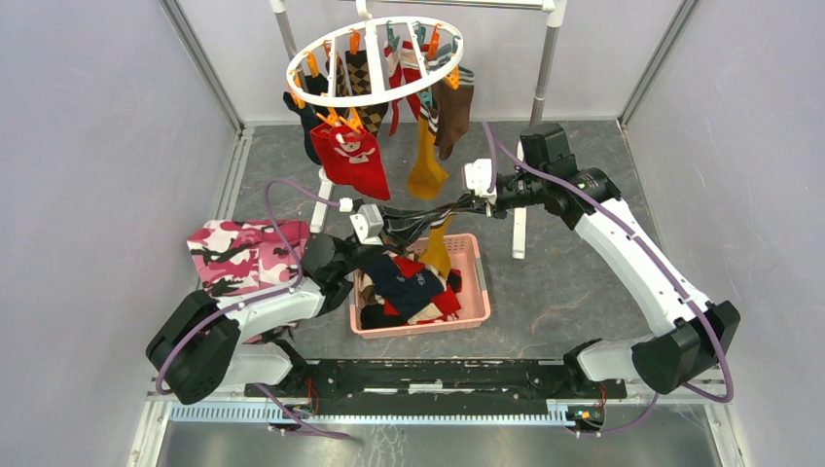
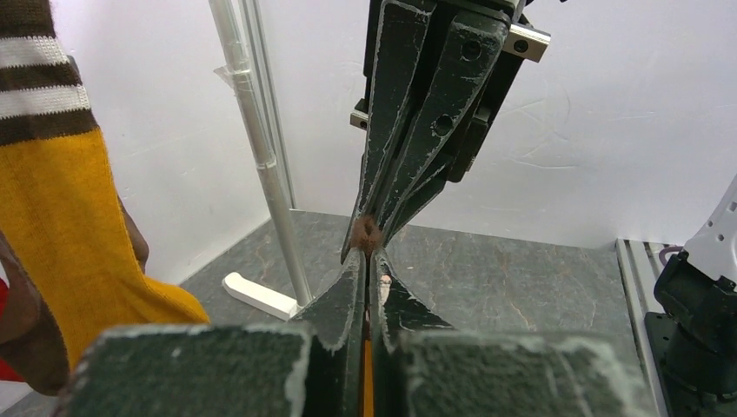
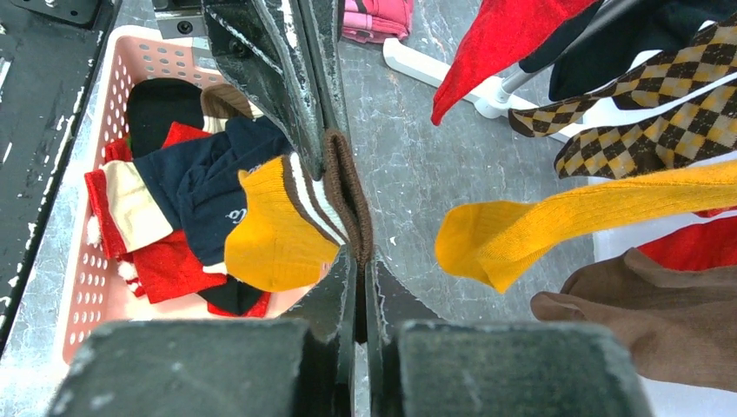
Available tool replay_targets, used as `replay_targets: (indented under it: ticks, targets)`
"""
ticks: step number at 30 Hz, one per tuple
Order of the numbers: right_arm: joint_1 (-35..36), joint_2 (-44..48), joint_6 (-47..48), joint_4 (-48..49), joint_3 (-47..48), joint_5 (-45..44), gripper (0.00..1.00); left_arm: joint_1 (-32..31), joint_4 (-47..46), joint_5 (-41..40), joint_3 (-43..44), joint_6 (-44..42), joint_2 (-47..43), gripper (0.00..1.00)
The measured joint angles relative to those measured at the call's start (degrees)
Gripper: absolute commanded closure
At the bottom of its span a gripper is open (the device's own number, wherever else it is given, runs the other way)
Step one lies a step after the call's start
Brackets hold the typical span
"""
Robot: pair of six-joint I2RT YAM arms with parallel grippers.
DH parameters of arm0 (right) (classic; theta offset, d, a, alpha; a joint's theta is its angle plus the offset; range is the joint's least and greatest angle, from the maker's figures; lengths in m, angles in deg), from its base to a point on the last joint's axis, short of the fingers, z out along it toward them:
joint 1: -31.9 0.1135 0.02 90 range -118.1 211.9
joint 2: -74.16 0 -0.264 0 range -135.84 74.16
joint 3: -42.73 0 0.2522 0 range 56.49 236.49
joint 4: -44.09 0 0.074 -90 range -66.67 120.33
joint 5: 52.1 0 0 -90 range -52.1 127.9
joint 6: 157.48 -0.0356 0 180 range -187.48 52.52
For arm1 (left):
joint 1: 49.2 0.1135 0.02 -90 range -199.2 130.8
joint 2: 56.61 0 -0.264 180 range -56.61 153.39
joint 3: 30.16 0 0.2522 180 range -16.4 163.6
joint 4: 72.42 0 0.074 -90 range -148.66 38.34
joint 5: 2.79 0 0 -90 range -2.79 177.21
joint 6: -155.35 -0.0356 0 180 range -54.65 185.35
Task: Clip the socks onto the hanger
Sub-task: Pick up the sock from the bin.
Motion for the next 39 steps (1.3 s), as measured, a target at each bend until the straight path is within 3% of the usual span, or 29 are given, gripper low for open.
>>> replay_targets:
  ticks: [6,13,16,24,32,39]
  targets:
    - [-2.2,-0.3,-2.0,0.9,0.1,1.8,0.53,0.0,0.1,-0.6,0.0,0.0,0.0,0.98]
    - [-11.4,-1.3,-5.5,3.1,6.2,2.6,0.13,0.0,1.3,-3.3,0.0,0.0,-0.2,0.98]
    - [-13.3,-1.4,-5.3,5.6,8.7,2.3,0.02,0.0,1.7,-4.0,0.7,0.0,-0.2,0.98]
    - [-12.9,-7.4,-2.8,6.1,18.0,3.1,0.02,0.0,3.2,-4.7,4.8,-1.1,-0.1,0.98]
    - [-12.6,-13.4,-23.0,21.6,22.7,-1.0,0.02,0.0,4.1,-6.4,5.0,-1.5,1.7,0.98]
    - [-12.1,-16.0,-33.8,27.9,23.8,-4.4,0.1,0.0,3.4,-8.0,5.2,-1.5,3.7,0.98]
